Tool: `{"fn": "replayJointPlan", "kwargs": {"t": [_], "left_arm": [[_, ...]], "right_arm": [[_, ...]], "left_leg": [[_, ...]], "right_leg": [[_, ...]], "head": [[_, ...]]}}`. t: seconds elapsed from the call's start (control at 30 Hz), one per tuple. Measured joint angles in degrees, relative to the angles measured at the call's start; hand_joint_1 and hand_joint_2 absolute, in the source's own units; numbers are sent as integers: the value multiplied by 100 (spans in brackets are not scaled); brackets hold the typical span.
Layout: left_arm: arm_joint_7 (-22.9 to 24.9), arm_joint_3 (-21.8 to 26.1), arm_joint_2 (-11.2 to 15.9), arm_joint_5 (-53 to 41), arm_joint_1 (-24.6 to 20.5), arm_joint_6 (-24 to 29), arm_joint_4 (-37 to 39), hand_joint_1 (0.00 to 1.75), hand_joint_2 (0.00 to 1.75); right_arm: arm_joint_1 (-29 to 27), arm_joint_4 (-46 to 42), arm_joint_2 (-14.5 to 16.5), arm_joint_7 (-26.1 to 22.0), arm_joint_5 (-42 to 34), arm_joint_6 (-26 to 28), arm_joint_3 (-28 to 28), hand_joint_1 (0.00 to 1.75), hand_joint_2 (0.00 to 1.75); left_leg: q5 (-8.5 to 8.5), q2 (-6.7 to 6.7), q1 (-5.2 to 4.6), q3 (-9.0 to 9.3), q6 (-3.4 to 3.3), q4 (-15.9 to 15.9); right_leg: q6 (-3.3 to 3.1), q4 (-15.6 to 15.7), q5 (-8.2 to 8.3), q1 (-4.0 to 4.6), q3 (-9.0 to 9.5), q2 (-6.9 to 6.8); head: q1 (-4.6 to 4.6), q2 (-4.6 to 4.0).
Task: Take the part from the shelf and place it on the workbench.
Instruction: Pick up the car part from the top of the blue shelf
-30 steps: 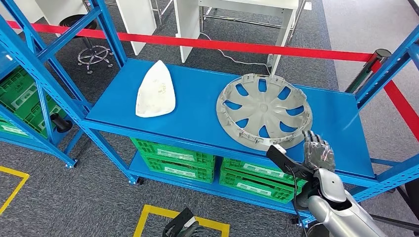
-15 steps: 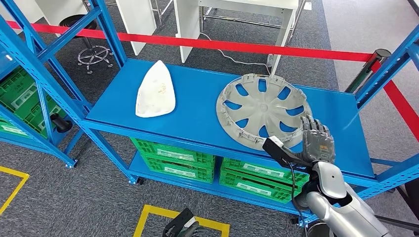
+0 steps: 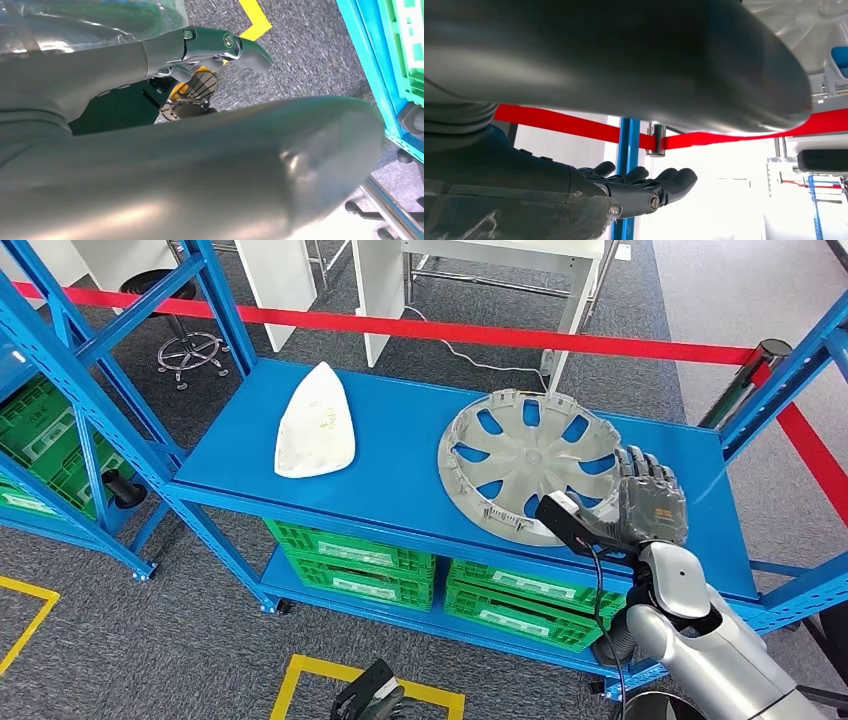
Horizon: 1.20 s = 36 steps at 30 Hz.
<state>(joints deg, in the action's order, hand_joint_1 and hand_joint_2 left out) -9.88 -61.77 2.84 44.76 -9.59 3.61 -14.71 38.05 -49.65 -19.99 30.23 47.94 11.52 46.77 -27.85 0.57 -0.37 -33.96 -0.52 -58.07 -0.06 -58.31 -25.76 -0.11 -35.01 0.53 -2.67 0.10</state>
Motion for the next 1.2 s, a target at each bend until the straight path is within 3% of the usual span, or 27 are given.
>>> {"fn": "replayJointPlan", "kwargs": {"t": [0.63, 1.2], "left_arm": [[4, -31, 32, 28, 68, 0, 0, 0, 0], [4, -58, 41, 54, 73, 0, 0, 0, 0]], "right_arm": [[102, 186, 447, -840, 91, 468, 196, 0, 0], [114, 416, 574, -766, 46, 434, 326, 0, 0]], "left_leg": [[1, 2, 0, 1, 1, 9], [0, 2, 0, 1, 1, 9]], "right_leg": [[-1, -1, -1, 0, 0, -4], [-1, 0, -1, 0, -1, -3]], "head": [[0, 1], [0, 1]]}}
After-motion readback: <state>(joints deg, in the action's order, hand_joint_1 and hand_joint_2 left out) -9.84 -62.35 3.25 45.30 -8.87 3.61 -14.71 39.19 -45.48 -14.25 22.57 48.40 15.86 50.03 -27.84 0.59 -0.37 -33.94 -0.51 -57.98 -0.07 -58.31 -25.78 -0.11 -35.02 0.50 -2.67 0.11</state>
